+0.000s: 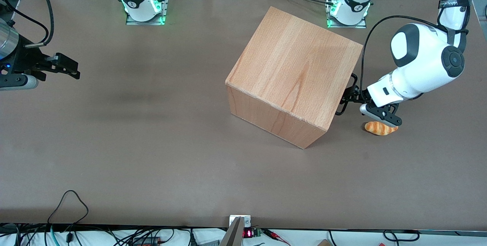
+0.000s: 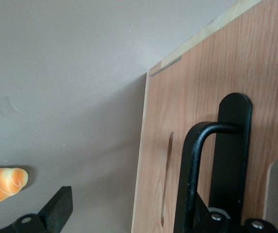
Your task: Open top drawer with left arm
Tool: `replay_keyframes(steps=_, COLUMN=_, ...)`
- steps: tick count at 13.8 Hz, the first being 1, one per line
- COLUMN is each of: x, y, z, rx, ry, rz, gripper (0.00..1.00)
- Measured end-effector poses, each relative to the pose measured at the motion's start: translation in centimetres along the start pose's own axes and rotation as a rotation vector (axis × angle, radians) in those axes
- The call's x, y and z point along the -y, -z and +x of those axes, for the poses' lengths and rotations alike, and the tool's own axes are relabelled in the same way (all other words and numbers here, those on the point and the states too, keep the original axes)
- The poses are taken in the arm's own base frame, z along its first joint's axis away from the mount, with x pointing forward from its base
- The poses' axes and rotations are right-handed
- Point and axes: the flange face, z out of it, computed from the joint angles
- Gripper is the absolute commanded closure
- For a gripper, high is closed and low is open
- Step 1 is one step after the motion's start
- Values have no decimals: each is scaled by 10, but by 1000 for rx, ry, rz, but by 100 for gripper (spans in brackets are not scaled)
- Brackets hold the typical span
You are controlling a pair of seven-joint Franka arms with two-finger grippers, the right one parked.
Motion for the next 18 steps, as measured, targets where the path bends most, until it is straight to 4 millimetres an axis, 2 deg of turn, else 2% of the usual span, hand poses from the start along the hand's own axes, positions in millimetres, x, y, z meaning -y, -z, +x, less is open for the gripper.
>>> replay_keyframes(steps=2, x=15, y=6, z=0, rx=-36, ry=18, rz=19, gripper=0)
replay_keyframes(steps=7, x=69, y=26, z=-2, rx=-143, ry=5, rz=90, gripper=0)
replay_keyframes(steps=13, x=143, y=50, z=-14, rx=-209, ry=6, rz=174, gripper=0)
replay_keyframes(steps=16, x=173, y=61, z=-24, rx=-222, ry=-26, rz=213, gripper=0)
replay_keyframes(steps=18, x=187, y=68, z=-28, rx=-229, ry=-39, rz=233, gripper=0)
